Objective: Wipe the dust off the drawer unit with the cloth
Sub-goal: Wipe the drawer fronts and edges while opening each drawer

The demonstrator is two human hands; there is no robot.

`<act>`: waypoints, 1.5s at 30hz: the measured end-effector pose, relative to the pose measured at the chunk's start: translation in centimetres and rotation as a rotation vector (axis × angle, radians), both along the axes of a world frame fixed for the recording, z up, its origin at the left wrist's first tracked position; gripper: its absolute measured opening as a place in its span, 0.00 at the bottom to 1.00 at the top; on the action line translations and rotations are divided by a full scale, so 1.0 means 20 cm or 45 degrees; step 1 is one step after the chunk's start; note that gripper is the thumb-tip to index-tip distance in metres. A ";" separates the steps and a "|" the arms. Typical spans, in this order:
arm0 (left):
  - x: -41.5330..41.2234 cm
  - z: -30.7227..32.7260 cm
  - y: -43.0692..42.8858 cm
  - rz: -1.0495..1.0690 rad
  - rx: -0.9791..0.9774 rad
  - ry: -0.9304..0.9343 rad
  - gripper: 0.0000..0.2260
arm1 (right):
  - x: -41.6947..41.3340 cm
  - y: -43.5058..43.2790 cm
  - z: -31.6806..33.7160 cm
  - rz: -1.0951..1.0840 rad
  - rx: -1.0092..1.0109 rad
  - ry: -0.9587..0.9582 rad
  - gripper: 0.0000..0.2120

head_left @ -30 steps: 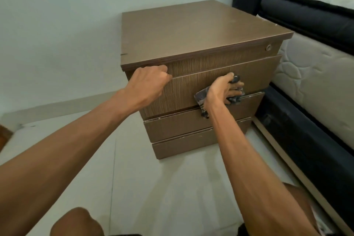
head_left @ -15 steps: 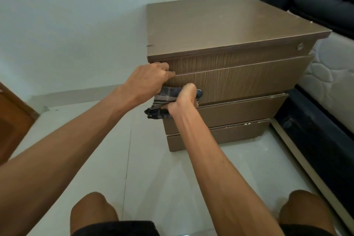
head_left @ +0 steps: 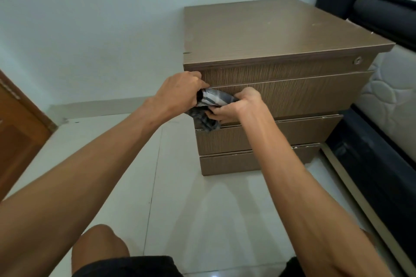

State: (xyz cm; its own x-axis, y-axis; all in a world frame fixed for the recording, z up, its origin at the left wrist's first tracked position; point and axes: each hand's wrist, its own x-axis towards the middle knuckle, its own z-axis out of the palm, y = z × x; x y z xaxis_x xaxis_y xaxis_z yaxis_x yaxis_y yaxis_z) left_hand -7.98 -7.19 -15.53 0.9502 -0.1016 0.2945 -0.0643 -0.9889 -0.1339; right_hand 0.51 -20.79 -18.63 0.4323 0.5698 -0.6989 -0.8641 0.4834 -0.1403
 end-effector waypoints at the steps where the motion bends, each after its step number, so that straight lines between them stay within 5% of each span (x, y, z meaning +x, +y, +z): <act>1: 0.00 -0.01 0.00 0.011 -0.014 -0.015 0.16 | 0.00 -0.05 0.03 -0.041 -0.023 0.017 0.22; 7: -0.03 -0.11 -0.02 -0.019 -0.022 -0.229 0.14 | 0.14 -0.32 0.07 -0.388 -0.227 -0.141 0.17; 12: 0.01 -0.24 0.01 -0.090 0.145 -0.428 0.12 | 0.33 -0.53 -0.04 -0.765 -0.391 -0.508 0.18; 17: 0.07 -0.33 0.04 -0.169 0.162 -0.666 0.12 | 0.59 -0.78 -0.28 -1.021 -1.168 -0.793 0.27; 22: 0.06 -0.41 0.03 -0.100 0.138 -0.802 0.13 | 0.66 -1.02 -0.46 -1.000 -1.416 -0.938 0.12; 25: 0.04 -0.43 0.02 -0.084 0.119 -0.815 0.15 | 0.63 -1.11 -0.54 -1.011 -1.463 -0.934 0.17; 32: -0.07 -0.70 -0.01 0.386 -0.755 -0.824 0.22 | 0.44 -1.06 -0.69 -1.032 -1.646 -1.239 0.14; 37: -0.11 -0.95 -0.04 0.571 -1.107 -0.473 0.15 | 0.42 -0.99 -0.82 -0.758 -1.828 -1.457 0.20; 45: -0.03 -1.09 -0.14 0.630 -1.490 -0.555 0.12 | 0.38 -0.93 -1.02 -0.423 -2.367 -1.788 0.25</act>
